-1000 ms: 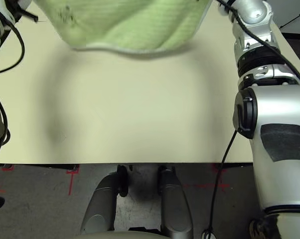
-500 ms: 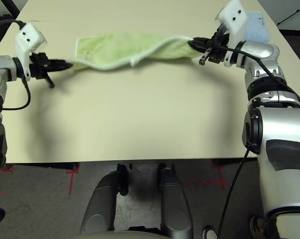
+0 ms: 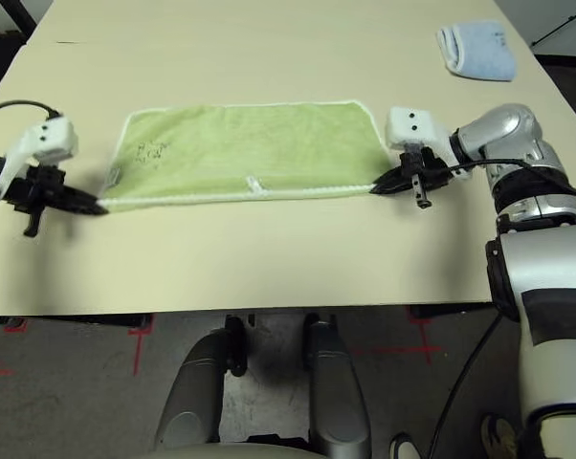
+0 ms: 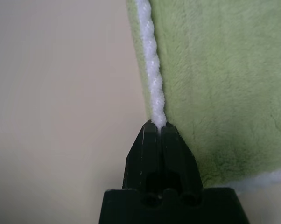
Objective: Fold the towel and set it aside.
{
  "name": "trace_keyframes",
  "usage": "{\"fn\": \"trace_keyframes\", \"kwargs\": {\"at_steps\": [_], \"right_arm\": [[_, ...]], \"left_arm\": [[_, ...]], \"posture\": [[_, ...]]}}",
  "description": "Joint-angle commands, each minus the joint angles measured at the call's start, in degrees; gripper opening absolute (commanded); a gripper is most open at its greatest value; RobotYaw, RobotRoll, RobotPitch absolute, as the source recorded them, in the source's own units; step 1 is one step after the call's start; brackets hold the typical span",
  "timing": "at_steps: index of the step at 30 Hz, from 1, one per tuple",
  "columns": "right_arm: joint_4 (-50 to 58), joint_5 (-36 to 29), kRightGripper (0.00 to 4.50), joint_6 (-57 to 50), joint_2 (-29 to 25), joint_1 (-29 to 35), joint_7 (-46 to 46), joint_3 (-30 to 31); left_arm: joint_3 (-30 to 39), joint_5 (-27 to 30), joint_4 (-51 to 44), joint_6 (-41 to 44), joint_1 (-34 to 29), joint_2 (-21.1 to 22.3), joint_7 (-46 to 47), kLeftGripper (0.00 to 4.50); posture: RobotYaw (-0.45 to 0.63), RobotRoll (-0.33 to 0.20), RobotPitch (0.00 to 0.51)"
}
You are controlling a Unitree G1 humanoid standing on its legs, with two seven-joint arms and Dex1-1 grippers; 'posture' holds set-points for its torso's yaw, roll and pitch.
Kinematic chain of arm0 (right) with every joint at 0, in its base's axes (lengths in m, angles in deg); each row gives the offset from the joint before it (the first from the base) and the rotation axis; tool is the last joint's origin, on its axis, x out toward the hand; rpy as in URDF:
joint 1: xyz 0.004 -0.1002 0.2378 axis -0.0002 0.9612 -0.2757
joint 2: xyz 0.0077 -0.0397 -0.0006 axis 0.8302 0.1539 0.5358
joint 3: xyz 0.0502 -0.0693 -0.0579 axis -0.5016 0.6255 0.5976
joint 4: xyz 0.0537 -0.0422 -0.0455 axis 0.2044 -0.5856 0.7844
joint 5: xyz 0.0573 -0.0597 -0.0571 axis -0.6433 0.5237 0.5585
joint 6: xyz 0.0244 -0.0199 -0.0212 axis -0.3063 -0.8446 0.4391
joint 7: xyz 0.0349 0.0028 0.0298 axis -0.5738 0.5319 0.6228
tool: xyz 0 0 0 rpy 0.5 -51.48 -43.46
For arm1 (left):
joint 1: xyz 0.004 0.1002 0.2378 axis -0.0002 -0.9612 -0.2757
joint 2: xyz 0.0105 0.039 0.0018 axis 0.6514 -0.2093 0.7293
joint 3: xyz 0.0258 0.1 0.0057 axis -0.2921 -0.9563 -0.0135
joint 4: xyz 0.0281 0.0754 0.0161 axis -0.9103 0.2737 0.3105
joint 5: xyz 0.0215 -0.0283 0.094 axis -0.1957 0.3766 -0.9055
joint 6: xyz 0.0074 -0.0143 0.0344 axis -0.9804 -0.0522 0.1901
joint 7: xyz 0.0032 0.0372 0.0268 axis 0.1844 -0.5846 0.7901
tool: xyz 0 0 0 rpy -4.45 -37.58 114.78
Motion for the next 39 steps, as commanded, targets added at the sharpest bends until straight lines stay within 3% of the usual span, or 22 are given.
{"fn": "trace_keyframes", "kwargs": {"at_steps": [1, 8, 12, 15, 21, 30, 35, 39], "right_arm": [[4.4, -7.2, 0.00, -2.2, -7.2, 3.3, 0.4, 9.5], [15.8, -22.4, 0.00, -7.9, -14.6, 5.1, 0.4, 20.5], [28.3, -35.9, 0.00, -20.1, -19.6, 5.1, 0.4, 21.2], [33.3, -39.8, 0.00, -24.8, -22.0, 5.1, 0.4, 21.3], [32.9, -38.2, 0.00, -24.5, -22.3, 4.3, 0.4, 22.5], [20.3, -26.5, 0.00, -13.6, -16.9, 1.5, 0.4, 23.8], [19.5, -24.6, 0.00, -12.4, -14.9, 1.9, 0.4, 22.8], [16.5, -23.4, 0.00, -12.2, -12.8, 1.2, 0.4, 20.0]], "left_arm": [[-4.7, 2.5, -1.1, 1.4, -0.2, 5.2, -0.3, 0.03], [-7.7, 4.6, -0.4, 0.9, 3.6, 6.0, -0.3, 0.03], [-3.7, -1.8, 10.4, -3.8, 8.8, -1.0, -0.3, 0.03], [-3.6, -5.2, 15.7, -6.8, 10.5, -3.3, -0.3, 0.03], [-6.7, -4.0, 15.4, -6.5, 11.4, -2.7, -0.3, 0.03], [-8.4, 1.0, 9.6, 0.1, 12.7, -0.5, -0.3, 0.03], [-8.5, 0.5, 10.1, 0.8, 13.7, -1.0, -0.3, 0.03], [-7.4, -2.7, 15.2, -1.2, 16.0, -4.0, -0.3, 0.03]], "posture": [[-0.04, 0.000, 0.272], [-0.04, 0.000, 0.271], [-0.03, 0.000, 0.272], [-0.03, 0.000, 0.272], [-0.05, 0.000, 0.272], [-0.04, 0.000, 0.273], [-0.04, 0.000, 0.273], [-0.04, 0.000, 0.273]]}}
